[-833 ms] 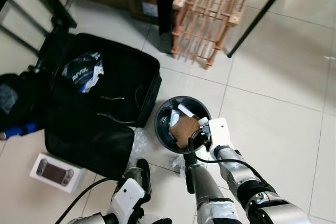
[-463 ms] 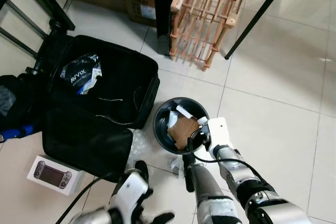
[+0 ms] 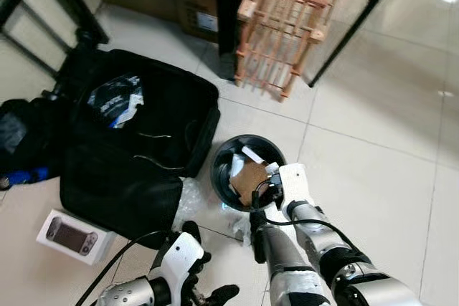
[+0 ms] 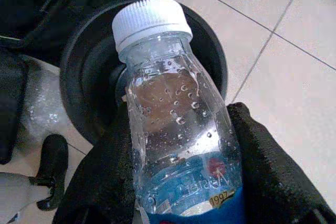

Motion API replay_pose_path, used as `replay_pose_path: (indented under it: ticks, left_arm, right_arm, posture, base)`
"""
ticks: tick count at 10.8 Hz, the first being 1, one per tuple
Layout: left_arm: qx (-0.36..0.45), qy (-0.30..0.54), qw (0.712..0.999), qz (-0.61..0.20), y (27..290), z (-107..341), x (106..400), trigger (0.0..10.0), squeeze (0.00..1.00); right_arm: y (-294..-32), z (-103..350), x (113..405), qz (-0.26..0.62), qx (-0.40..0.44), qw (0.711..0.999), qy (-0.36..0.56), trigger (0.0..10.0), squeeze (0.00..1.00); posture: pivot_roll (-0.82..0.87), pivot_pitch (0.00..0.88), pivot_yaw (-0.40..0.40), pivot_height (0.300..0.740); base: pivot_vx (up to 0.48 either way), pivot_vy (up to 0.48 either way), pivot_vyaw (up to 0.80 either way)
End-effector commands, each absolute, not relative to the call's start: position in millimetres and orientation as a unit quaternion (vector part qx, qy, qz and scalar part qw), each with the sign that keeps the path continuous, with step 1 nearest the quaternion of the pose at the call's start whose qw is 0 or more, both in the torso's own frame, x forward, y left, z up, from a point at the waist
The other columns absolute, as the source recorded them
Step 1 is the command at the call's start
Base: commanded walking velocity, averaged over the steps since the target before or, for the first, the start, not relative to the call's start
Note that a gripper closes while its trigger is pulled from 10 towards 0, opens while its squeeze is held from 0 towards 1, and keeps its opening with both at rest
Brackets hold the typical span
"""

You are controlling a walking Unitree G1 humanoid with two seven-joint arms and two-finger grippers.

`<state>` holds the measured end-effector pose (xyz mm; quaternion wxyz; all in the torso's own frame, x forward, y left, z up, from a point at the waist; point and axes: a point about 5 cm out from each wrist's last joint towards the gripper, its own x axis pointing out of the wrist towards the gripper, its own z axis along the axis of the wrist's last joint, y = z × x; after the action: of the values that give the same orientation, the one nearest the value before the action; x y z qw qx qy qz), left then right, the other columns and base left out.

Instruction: Picking trash to rubbish bin

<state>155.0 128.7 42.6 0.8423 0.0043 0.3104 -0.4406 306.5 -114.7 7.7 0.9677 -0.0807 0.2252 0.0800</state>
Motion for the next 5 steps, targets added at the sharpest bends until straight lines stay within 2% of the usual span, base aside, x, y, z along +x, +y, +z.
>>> replay_pose_path:
  ticks: [1,5]
  left_arm:
    - [-0.008,0.333,0.829,-0.45,128.7,37.6,142.2,10.0,0.0]
    - [-0.012,0.335,0.825,-0.455,124.4,34.9,138.5,10.0,0.0]
  right_arm:
    - [-113.4,-6.4,293.8,0.084,-0.082,0.959,0.257,10.0,0.0]
    - [-106.8,-3.4,296.5,0.089,-0.082,0.96,0.253,10.0,0.0]
  posture:
    - [0.19,0.47,0.003,0.74]
    - [0.18,0.49,0.004,0.74]
  base:
    - [0.0,0.0,0.0]
    - [0.0,0.0,0.0]
